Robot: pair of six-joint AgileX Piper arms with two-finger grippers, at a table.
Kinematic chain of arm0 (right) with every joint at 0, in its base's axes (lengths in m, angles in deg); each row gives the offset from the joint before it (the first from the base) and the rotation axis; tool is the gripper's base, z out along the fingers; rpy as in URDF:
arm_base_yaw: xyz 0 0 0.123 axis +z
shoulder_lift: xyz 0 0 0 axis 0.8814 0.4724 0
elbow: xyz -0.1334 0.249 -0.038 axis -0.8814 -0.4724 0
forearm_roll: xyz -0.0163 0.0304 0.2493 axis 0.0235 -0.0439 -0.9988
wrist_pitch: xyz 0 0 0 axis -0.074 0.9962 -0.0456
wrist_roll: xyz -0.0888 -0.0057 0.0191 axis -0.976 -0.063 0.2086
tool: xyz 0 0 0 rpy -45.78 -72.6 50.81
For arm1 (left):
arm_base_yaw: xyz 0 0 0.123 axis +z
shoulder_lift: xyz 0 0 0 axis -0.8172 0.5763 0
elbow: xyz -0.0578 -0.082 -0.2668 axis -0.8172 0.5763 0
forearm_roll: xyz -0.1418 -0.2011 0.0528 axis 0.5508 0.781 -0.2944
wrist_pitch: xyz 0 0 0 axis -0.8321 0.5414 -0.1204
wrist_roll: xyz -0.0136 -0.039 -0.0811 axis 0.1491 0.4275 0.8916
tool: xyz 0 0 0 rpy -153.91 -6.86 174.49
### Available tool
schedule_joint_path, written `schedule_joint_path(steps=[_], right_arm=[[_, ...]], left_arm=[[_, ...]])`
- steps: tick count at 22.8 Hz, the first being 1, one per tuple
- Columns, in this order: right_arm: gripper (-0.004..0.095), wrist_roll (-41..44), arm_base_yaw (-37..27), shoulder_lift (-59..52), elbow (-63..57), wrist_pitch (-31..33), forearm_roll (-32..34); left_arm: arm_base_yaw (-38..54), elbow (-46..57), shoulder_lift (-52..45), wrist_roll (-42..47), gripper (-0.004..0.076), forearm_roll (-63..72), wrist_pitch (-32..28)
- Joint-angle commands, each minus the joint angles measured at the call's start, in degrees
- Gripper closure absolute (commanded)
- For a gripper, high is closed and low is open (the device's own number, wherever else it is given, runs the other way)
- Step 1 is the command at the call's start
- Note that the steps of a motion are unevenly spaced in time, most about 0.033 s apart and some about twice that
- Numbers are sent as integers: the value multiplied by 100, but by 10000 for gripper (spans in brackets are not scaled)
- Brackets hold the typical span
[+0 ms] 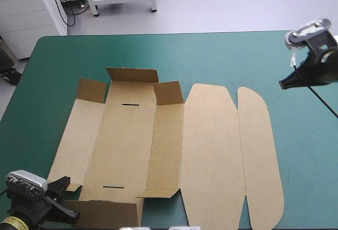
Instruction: Fold the box
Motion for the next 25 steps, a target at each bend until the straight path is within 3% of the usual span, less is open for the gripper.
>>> schedule_joint_path(steps=[1, 5, 17, 25], right_arm=[[928, -282, -896, -681, -731, 27, -1101], [928, -295, -1445, -1370, -1727, -284, -1754], [928, 26, -1445, -1699, -2354, -613, -2005], [928, 15, -1445, -1576, -2363, -675, -2028]], left_arm=[[-11, -120, 88, 33, 731, -3, -363], [-11, -120, 88, 33, 731, -3, -363], [-11, -173, 159, 371, 731, 36, -242], [-11, -1468, 1370, 397, 731, 45, 60]])
